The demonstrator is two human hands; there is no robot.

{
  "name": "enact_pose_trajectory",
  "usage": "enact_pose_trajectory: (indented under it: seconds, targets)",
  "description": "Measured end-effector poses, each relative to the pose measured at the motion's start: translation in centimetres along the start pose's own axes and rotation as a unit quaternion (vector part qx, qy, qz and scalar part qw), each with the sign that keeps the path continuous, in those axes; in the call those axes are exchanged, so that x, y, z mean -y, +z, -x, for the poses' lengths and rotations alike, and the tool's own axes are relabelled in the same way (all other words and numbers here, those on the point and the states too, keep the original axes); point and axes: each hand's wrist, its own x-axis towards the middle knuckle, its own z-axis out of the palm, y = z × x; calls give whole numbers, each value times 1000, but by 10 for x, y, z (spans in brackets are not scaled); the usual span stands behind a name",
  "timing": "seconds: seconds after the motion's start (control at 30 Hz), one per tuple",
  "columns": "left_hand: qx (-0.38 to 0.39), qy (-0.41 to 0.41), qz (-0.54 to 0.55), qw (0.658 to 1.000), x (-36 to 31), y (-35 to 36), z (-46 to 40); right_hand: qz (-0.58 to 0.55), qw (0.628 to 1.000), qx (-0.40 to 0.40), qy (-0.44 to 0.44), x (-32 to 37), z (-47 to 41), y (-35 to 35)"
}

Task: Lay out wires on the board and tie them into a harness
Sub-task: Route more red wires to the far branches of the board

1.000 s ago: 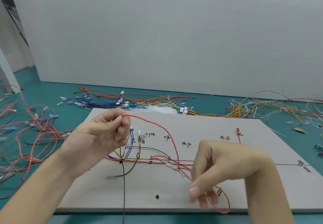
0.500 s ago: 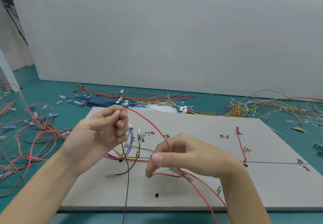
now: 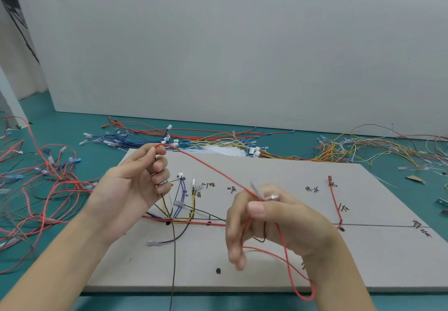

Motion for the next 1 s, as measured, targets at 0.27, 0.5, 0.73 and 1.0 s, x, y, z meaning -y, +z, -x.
enact_pose_trajectory:
  seconds: [0.27,0.5,0.73,1.0]
  targets:
    - [40,-12,-30,999,-2,-1,5,215,953,-213,-20,27,11,11]
    - [31,-14,-64,997,2,-7,2,337,895,-243,162,39,14,31]
    - [0,-8,-74,997,8,-10,-2,410,850,-67,325,21,9,43]
    - [-18,-9,-68,997,10,-14,-2,189,937,-264,129,7,-1,34]
